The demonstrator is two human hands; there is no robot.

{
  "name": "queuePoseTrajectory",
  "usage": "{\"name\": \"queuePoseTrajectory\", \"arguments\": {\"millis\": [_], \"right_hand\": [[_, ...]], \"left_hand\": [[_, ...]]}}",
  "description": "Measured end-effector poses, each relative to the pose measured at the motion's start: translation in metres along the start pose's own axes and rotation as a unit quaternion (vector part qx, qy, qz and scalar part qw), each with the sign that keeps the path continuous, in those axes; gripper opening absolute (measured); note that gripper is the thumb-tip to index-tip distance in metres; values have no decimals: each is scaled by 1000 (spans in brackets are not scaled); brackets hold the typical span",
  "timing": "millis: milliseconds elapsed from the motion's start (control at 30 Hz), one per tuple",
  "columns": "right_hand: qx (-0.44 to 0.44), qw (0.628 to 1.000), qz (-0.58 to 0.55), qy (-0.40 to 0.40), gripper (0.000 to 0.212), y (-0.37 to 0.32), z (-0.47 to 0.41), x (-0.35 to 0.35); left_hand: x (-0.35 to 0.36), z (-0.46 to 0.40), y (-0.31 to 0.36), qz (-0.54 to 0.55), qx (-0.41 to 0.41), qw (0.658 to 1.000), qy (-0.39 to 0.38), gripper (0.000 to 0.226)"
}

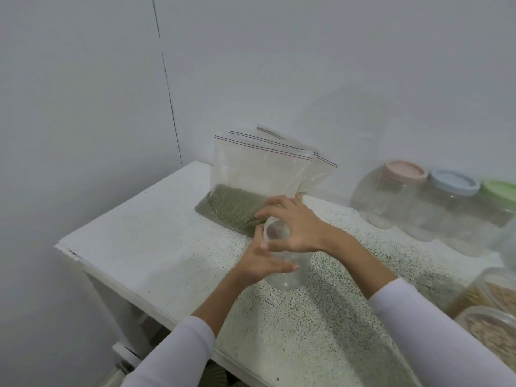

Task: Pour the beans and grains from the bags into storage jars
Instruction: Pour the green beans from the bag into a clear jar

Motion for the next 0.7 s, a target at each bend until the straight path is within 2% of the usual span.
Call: {"name": "queuePoseTrajectory", "arguments": {"millis": [67,133,267,367,467,600,700], "right_hand": [[20,995,90,-44,88,8,1,8],[38,992,104,-62,89,11,1,13],[53,998,40,-8,80,12,0,12],[34,999,-10,-22,75,13,2,9],[33,991,-128,-29,73,9,2,-9],[88,952,-288,63,66,25,0,-47],[178,932,-273,157,44,65,4,-52]], "left_hand": [[0,0,0,2,-6,1000,1,113],[-1,0,-2,-6,-13,1000,5,118],[-1,1,-3,-8,-20,1000,-4,119],[-1,1,-1,0,-22,1000,-8,119],[-2,-1,0,-13,-18,1000,-22,113],[-4,-2,0,-38,-23,999,2,102],[-5,-2,-3,-47,-29,998,13,102]]}}
Point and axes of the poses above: each hand's wrist, its own z-axis away from the middle knuckle, its own x-axis out of the palm, y = z × x, the point moved 4 cm from there along -z, towards the middle knuckle, and after that the axes turned 12 degrees about y, right-handed, at the moved point
